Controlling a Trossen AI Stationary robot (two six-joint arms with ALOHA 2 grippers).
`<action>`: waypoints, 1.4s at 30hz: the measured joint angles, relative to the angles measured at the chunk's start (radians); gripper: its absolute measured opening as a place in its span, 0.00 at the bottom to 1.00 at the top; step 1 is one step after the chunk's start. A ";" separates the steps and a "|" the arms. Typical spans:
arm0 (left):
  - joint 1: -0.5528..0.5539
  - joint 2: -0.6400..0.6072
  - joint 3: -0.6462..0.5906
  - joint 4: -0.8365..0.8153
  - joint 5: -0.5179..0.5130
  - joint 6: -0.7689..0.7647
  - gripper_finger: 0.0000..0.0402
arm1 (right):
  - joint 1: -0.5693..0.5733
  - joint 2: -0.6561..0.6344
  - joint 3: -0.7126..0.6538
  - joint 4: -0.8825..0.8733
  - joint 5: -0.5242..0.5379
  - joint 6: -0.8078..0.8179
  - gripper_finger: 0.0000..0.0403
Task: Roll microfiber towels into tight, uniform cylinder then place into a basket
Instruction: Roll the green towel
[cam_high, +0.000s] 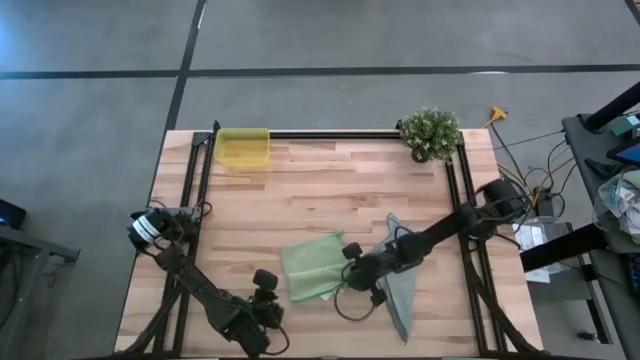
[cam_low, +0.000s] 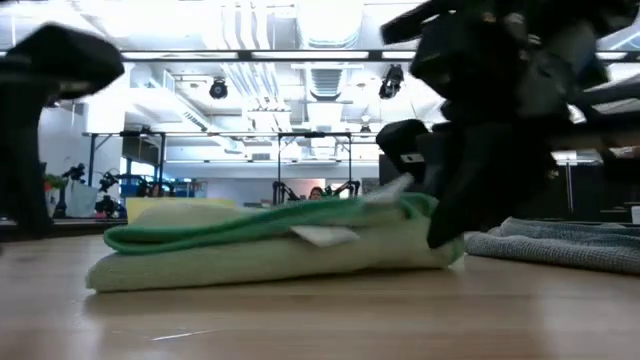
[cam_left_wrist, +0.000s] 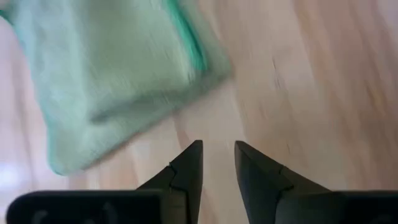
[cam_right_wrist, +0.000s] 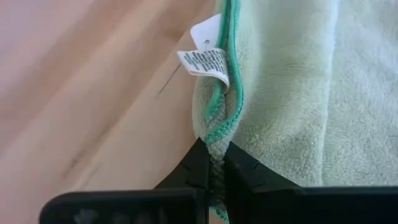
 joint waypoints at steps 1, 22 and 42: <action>-0.003 -0.007 0.000 0.003 -0.011 0.000 0.19 | -0.014 -0.005 0.000 0.001 -0.031 0.027 0.04; -0.046 -0.006 0.002 0.078 -0.235 0.209 0.31 | -0.157 -0.002 0.003 0.179 -0.471 0.276 0.03; 0.030 0.029 0.004 0.375 -0.290 0.312 0.70 | -0.159 0.062 -0.002 0.213 -0.465 0.319 0.03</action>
